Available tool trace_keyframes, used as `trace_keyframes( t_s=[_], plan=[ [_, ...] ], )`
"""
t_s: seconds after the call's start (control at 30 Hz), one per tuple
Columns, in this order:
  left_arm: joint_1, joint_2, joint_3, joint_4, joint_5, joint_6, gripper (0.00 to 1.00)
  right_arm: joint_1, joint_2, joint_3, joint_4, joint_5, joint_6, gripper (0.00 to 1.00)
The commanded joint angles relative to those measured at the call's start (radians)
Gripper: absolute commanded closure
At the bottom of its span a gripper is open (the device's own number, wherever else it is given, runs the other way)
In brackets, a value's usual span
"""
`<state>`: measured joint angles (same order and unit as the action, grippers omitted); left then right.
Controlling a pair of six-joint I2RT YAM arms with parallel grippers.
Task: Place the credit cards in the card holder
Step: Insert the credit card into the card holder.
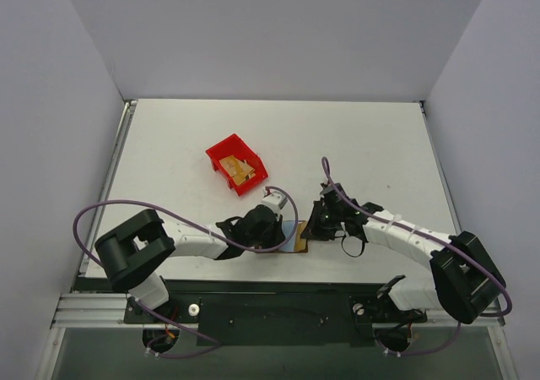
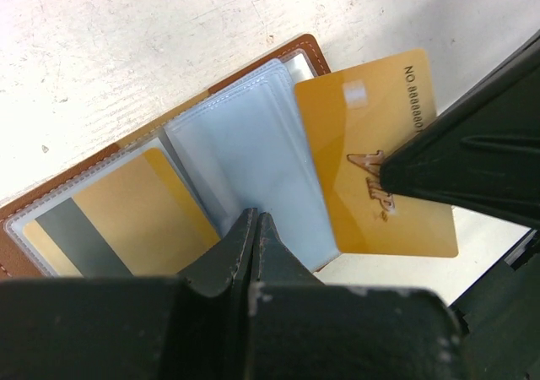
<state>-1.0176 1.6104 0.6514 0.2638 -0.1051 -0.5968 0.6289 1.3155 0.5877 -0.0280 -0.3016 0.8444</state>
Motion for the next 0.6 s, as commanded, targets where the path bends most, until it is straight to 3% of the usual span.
trace_keyframes(
  t_s=[0.0,0.57],
  plan=[
    [0.010,0.008,-0.055,-0.075,-0.034,-0.008,1.00,-0.018,-0.045,-0.020,-0.064,0.050,-0.013,1.00],
    [0.010,0.014,-0.091,-0.026,-0.016,-0.017,1.00,-0.051,-0.056,-0.040,-0.055,-0.016,-0.073,1.00]
  ],
)
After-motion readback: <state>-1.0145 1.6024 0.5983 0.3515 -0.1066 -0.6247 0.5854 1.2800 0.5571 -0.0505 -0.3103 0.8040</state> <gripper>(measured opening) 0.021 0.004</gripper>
